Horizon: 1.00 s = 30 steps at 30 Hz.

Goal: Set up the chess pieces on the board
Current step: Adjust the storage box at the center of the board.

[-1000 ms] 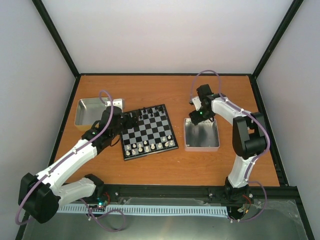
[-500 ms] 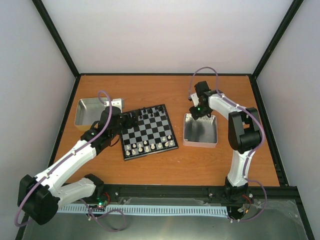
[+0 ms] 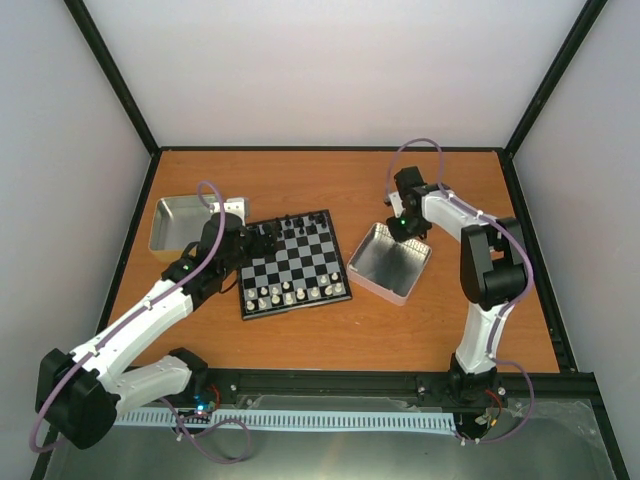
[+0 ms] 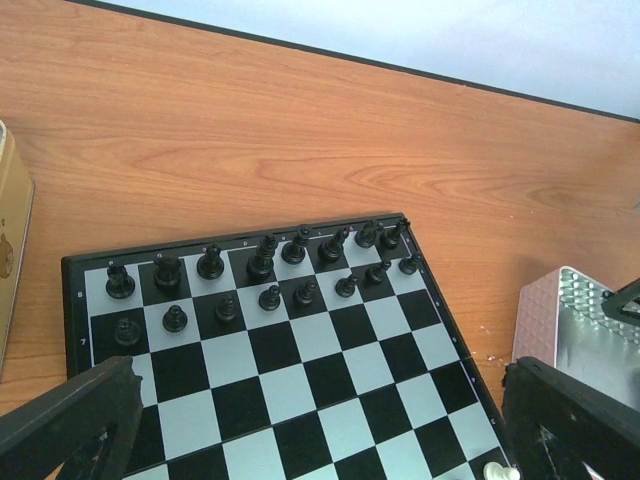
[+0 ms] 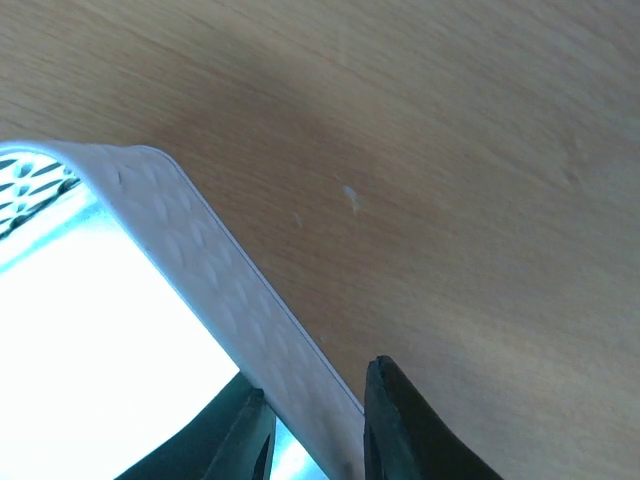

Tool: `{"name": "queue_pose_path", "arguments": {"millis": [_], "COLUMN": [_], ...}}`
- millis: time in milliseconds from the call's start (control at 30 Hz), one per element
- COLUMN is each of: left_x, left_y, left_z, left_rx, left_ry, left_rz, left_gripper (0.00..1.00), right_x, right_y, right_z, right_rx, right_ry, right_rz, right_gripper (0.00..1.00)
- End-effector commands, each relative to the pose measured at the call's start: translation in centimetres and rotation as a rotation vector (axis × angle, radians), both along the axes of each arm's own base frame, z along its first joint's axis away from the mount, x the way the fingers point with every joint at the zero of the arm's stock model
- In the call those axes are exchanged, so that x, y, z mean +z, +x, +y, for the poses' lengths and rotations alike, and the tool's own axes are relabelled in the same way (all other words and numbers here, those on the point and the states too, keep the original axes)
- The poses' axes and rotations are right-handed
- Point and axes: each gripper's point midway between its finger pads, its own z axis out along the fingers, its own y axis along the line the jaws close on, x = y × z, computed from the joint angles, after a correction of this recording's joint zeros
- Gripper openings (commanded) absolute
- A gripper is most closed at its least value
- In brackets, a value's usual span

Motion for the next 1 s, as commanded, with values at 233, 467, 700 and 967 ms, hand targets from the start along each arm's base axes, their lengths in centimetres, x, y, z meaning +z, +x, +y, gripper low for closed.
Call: {"name": "queue_pose_path", "arguments": {"millis": [233,467,700,967], "left_x": [0.7,0.5,0.6,0.9], "left_y": [0.1,0.1,0.2,0.3], "left_z": [-0.2,-0.4,-0.6,-0.7], "left_rx": [-0.016,-0.023,-0.035,-0.036], "left_ry": [-0.01,-0.019,-0.014,-0.016], "left_rz": [-0.034,-0.027,-0.029,-0.033], "left_gripper": [1.0,1.0,1.0,1.0], "right_x": [0.1,-0.4,-0.8,4.2], "right_y": [-5.1,-8.9,-11.0,-8.3], "right_z": [-4.1,-5.8,-7.6,-6.4], "right_rx": [-0.348,-0.65,-0.773,-0.741], "right_ry": [-0.076,-0.06,-0.132,-0.011], "right_rz": [0.054,0.074,0.077,-0.052], "right_gripper": [0.2,0.16,0.16,0.53]}}
